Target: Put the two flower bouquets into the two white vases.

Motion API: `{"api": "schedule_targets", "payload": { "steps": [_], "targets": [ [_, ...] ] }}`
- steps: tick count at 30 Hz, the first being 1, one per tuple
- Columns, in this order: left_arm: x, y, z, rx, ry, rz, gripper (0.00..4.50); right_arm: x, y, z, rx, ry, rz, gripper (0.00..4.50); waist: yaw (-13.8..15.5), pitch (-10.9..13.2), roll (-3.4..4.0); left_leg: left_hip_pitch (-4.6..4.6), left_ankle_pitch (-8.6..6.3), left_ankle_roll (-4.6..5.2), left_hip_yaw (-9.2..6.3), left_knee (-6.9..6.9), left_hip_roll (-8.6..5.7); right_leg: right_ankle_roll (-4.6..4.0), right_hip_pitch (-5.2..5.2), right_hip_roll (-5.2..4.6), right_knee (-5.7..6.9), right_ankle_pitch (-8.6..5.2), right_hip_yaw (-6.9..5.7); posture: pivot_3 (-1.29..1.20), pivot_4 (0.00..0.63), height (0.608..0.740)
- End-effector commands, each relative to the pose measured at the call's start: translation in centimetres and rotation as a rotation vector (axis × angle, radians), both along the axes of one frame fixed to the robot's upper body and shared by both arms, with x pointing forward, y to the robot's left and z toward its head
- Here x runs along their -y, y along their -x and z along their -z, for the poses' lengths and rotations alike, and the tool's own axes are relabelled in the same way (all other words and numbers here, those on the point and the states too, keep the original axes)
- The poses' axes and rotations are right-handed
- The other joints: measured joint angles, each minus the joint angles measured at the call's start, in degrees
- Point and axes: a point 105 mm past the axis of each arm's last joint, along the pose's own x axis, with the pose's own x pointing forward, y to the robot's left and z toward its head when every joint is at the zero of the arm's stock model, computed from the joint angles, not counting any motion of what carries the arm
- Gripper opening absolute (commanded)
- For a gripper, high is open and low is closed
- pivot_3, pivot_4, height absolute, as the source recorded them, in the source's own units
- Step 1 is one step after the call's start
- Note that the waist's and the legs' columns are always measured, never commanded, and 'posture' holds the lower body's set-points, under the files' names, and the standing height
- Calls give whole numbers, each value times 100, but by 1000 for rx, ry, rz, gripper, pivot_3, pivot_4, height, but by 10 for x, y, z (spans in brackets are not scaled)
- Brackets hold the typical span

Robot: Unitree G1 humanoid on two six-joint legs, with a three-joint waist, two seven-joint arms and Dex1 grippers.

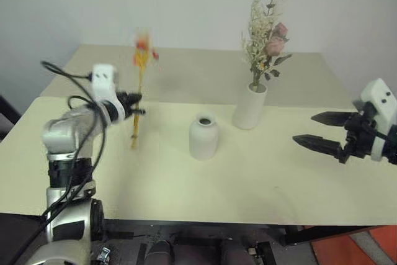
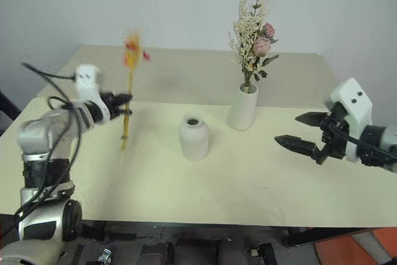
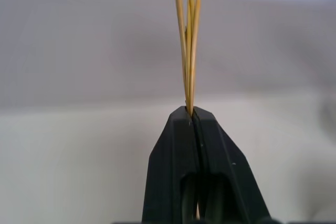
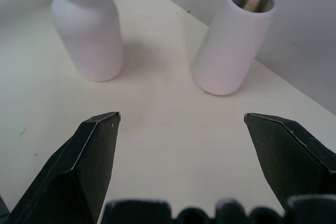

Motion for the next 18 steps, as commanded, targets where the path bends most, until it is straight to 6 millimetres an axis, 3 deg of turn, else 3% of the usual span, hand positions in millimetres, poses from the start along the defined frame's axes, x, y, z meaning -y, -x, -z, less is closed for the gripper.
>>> {"api": "schedule_targets", "payload": {
  "steps": [1,4,6,18],
  "targets": [
    [12,41,-72,426,114,213,26,6,9,-13,77,11,-12,4500,16,0,0,3,0,0,1,1,-1,4,3,0,0,-2,1,0,150,740],
    [27,62,-95,579,230,419,26,13,9,-9,90,16,24,4500,43,0,0,10,1,-1,2,11,-3,29,12,-2,2,-13,0,0,150,740],
    [38,66,-103,611,287,506,26,14,9,-7,93,9,37,4500,47,-1,-1,13,2,-2,0,20,-3,43,18,0,2,-10,1,0,150,740],
    [106,25,-80,513,403,689,26,17,21,3,127,-4,130,4500,36,-7,-5,6,2,-1,-2,29,-8,47,20,2,-2,-9,10,0,150,740]
  ]
}}
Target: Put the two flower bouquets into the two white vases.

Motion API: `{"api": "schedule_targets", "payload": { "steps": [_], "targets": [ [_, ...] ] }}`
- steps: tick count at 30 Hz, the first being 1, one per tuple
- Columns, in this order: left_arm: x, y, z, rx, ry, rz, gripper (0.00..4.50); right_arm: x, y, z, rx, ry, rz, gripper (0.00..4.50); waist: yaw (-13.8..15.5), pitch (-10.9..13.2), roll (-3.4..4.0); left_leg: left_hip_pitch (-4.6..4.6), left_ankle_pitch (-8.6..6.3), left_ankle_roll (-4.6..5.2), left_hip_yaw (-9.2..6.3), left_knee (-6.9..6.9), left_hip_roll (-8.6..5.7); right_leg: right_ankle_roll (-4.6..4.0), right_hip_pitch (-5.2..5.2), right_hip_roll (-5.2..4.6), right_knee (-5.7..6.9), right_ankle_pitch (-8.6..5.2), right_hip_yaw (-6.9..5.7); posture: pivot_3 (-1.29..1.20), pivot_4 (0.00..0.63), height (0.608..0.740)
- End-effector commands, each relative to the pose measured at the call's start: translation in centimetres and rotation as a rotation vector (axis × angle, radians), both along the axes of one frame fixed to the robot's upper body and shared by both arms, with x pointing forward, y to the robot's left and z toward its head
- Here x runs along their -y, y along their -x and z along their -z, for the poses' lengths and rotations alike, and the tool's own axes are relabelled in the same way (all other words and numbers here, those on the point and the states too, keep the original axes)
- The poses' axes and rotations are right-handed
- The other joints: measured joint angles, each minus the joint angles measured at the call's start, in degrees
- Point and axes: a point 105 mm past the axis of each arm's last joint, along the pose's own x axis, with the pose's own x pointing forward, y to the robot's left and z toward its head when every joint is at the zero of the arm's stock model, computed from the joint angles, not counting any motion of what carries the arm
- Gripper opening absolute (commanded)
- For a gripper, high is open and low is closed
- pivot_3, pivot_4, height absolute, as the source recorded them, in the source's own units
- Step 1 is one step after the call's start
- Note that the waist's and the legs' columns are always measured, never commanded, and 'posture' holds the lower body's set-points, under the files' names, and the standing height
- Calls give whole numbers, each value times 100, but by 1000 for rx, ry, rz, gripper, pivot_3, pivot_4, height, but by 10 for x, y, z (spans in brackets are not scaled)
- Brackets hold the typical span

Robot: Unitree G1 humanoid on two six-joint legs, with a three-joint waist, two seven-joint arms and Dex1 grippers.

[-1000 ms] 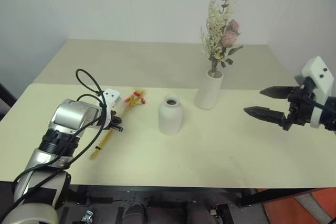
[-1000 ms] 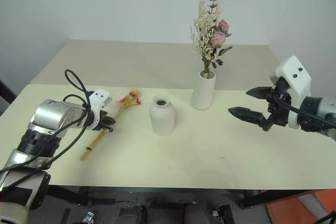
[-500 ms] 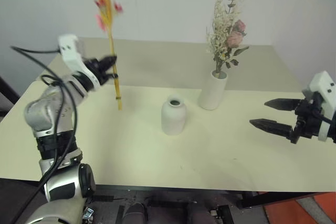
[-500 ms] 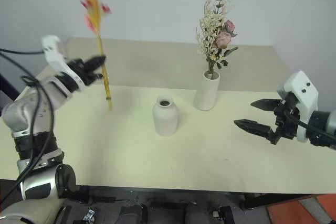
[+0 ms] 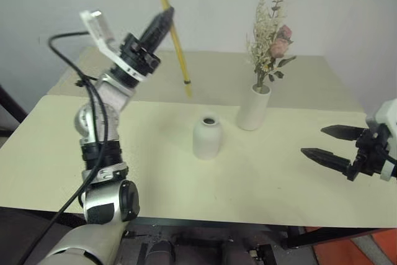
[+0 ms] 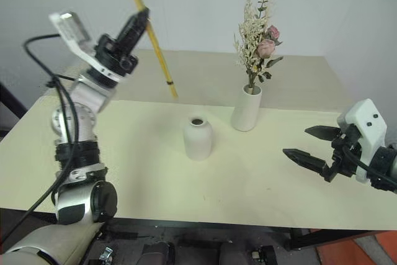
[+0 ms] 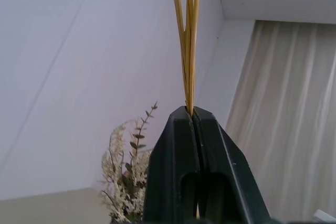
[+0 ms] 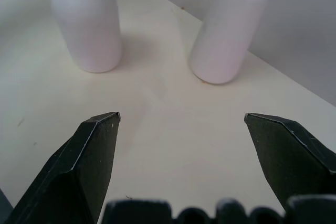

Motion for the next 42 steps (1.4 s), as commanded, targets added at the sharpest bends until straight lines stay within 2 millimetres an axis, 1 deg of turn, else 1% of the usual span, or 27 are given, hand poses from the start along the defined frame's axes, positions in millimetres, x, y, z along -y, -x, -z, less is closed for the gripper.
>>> {"api": "schedule_targets", "payload": {
  "steps": [1,5,8,13,22,25,30,34,38,42],
  "targets": [
    [18,0,-9,65,-34,22,26,3,6,-12,72,23,41,4500,-1,0,0,0,0,0,0,0,0,1,0,0,0,0,1,0,150,740],
    [32,0,-3,77,-73,63,26,5,9,-11,72,28,70,4500,0,0,0,4,0,0,-1,1,0,2,3,1,1,0,0,0,150,740],
    [37,-1,4,75,-107,70,26,6,10,-9,71,33,86,4500,-6,0,0,4,0,0,0,1,0,2,2,1,1,0,1,0,150,740],
    [46,0,24,86,-197,65,26,5,8,-8,89,37,93,4500,2,0,0,4,0,0,0,0,0,1,2,1,0,0,1,0,150,740],
    [49,-7,38,95,-226,21,26,3,4,-8,106,46,77,4500,7,0,0,3,0,0,-1,0,0,2,2,1,0,0,1,0,150,740],
    [56,-5,46,129,-280,22,26,3,4,-8,108,51,76,4500,15,0,0,2,0,0,-1,0,0,2,2,1,-1,0,1,0,150,740],
    [62,2,52,172,-312,38,26,3,4,-8,114,58,75,4500,8,0,0,3,0,0,0,0,0,1,2,0,-2,0,1,0,150,740],
    [62,9,53,206,-320,59,26,4,3,-7,116,62,74,4500,2,0,0,3,0,0,-1,0,0,2,3,0,-2,0,1,0,150,740],
    [60,11,57,195,-344,70,26,3,2,-6,118,64,71,4500,5,0,0,3,0,0,-1,0,0,2,3,1,-2,0,1,0,150,740],
    [56,19,64,202,-393,112,926,4,0,-6,121,66,68,4500,0,0,0,4,0,0,-1,0,0,2,2,1,-2,0,2,0,150,740]
  ]
}}
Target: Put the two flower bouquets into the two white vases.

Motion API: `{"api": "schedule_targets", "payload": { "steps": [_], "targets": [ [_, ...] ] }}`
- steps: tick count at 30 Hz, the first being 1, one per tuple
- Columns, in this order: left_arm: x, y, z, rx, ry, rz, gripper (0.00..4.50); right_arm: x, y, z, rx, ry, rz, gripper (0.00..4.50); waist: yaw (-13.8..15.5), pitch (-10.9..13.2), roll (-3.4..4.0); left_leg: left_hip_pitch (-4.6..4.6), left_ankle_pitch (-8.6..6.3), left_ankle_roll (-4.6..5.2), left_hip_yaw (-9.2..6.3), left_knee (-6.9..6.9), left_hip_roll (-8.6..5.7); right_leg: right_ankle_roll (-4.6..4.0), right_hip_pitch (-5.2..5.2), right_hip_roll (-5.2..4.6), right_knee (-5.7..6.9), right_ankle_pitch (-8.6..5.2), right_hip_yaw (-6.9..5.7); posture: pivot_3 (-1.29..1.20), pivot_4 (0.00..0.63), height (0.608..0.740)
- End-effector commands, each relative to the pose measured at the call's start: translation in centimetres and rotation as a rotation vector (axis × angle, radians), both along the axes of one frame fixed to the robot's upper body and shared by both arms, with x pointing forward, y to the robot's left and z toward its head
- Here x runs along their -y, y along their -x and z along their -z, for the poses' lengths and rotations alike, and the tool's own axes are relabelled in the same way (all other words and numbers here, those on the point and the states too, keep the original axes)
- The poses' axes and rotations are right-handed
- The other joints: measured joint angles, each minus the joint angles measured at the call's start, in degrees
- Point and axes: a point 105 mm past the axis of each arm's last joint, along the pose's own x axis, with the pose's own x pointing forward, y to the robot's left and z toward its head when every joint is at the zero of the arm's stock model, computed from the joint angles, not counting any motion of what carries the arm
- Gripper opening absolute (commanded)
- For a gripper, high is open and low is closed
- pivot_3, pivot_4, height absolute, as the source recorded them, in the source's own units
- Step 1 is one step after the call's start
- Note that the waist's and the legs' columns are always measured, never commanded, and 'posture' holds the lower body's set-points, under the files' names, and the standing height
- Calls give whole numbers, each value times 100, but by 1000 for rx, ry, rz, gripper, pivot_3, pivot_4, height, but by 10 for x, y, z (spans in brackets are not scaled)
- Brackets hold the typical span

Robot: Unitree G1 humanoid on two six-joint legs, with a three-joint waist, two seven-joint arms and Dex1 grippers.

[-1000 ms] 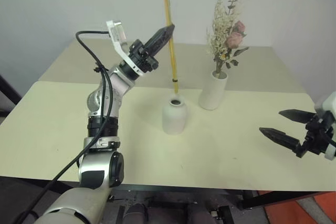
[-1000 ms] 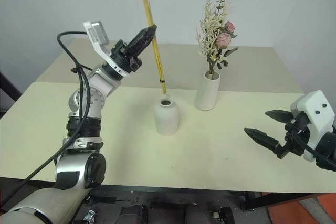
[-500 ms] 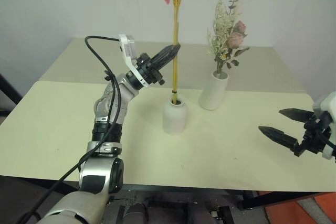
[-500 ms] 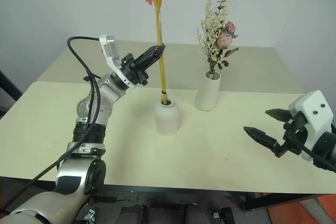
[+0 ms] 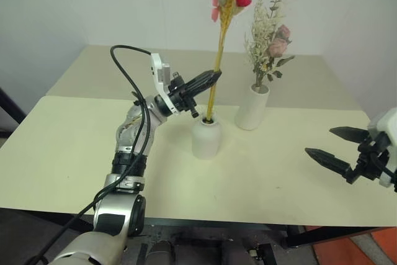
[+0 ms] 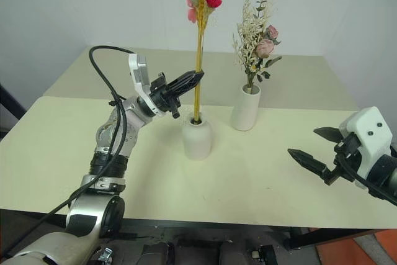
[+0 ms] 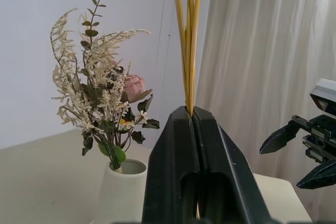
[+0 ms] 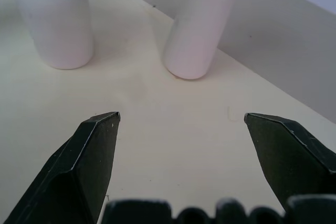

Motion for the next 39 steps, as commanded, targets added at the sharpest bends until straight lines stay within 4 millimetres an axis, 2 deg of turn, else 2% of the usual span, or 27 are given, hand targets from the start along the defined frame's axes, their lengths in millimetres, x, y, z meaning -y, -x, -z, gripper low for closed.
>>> {"api": "schedule_targets", "payload": {
  "steps": [1,6,10,16,23,29,39],
  "targets": [
    [0,13,-5,52,-26,43,1312,2,0,-10,55,17,-1,4500,4,0,0,0,0,0,0,0,0,0,0,0,0,0,0,0,150,740],
    [-8,14,5,68,-142,-15,2968,3,0,-10,57,22,3,4500,6,0,0,1,0,0,0,1,1,0,1,0,1,0,-1,0,150,740],
    [-36,23,9,77,-220,-72,4390,6,1,-10,60,24,14,4500,-51,-1,2,3,0,0,0,-5,3,-1,-2,2,2,0,2,0,150,740],
    [-110,60,-10,90,-234,-150,4451,16,4,-11,54,26,34,4500,-134,0,2,3,0,0,2,-8,13,-10,-8,5,7,-5,-2,0,150,740],
    [-170,103,-7,77,-565,-293,4451,37,8,-26,37,3,-6,4500,-134,0,3,12,-1,-1,10,-12,14,-50,-3,0,4,-29,-2,0,150,740],
    [-194,122,-15,63,-639,-399,4451,49,10,-46,125,50,-62,4500,-108,0,3,12,-2,-2,16,-12,24,-57,-6,-5,0,-33,-12,0,150,740],
    [-206,118,-9,61,-642,-459,4451,57,8,-54,145,113,-77,4500,-132,-1,4,12,-2,-3,25,-22,29,-63,-15,-5,0,-36,-12,0,150,740]
  ]
}}
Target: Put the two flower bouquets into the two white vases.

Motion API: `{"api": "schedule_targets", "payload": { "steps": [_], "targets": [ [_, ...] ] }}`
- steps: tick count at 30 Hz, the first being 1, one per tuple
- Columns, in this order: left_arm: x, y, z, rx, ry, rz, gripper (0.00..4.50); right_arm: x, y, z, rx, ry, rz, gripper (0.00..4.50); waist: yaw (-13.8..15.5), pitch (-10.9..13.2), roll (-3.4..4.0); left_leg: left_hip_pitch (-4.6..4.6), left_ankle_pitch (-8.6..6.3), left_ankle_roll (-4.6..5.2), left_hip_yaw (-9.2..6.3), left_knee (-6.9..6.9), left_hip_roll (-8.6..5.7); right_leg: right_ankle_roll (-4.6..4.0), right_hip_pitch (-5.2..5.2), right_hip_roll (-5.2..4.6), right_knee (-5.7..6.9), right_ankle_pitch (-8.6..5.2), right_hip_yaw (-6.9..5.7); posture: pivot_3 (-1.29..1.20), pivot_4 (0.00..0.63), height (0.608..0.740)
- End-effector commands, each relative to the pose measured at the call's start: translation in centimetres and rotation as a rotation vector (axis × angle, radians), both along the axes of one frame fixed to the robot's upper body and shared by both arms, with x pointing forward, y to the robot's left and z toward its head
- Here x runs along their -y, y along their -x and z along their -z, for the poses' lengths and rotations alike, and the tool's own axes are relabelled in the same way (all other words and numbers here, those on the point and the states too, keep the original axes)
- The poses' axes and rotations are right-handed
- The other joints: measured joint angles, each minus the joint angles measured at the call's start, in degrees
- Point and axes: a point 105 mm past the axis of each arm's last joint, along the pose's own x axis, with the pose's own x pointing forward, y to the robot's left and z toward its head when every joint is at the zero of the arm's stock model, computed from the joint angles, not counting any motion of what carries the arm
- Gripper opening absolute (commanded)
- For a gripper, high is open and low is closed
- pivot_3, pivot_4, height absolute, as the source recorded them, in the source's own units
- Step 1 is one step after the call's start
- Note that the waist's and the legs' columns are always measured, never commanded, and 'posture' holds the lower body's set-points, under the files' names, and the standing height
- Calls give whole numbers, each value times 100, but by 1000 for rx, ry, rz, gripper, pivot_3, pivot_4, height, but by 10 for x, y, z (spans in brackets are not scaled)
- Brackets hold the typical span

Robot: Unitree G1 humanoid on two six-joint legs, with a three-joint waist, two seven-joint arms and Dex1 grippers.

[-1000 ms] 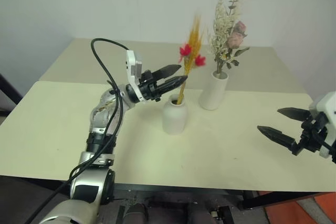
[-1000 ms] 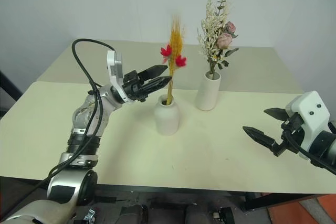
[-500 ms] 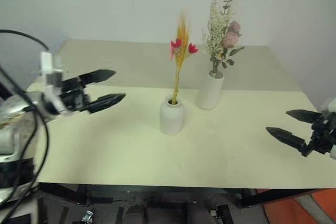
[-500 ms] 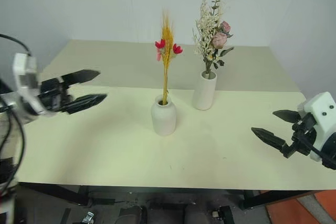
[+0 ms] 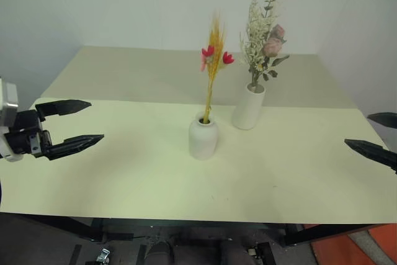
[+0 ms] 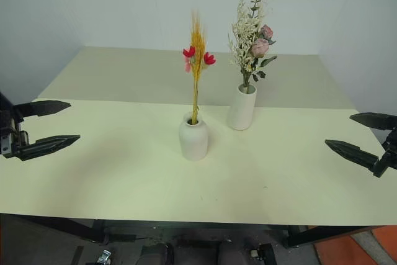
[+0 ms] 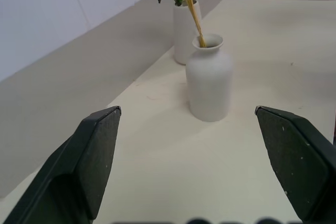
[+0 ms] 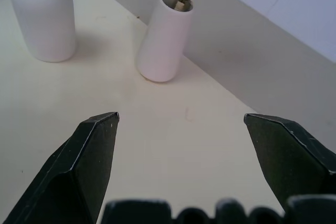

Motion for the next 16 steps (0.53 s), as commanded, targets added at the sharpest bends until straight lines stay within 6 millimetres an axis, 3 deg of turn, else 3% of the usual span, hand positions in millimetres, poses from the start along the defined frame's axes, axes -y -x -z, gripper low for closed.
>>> {"api": "schedule_targets", "payload": {
  "steps": [1,6,12,16],
  "targets": [
    [-2,0,-7,54,-13,-11,4451,1,3,-16,54,54,-3,4500,-4,0,0,0,0,0,1,0,0,0,0,0,0,0,0,0,150,740],
    [-2,-1,-4,61,-15,-13,4451,5,5,-18,48,44,5,4500,-4,0,0,0,0,0,2,0,1,0,-1,0,1,0,1,0,150,740],
    [-4,-3,-4,64,-10,-25,4451,-6,14,-20,-21,-18,-108,4500,-14,0,0,2,0,0,5,-2,4,-1,-1,2,2,0,2,0,150,740],
    [-2,-4,-3,60,0,-12,4451,-6,12,-23,18,11,-91,4500,-12,0,0,2,0,0,9,-2,4,0,0,1,2,0,2,0,150,740]
  ]
}}
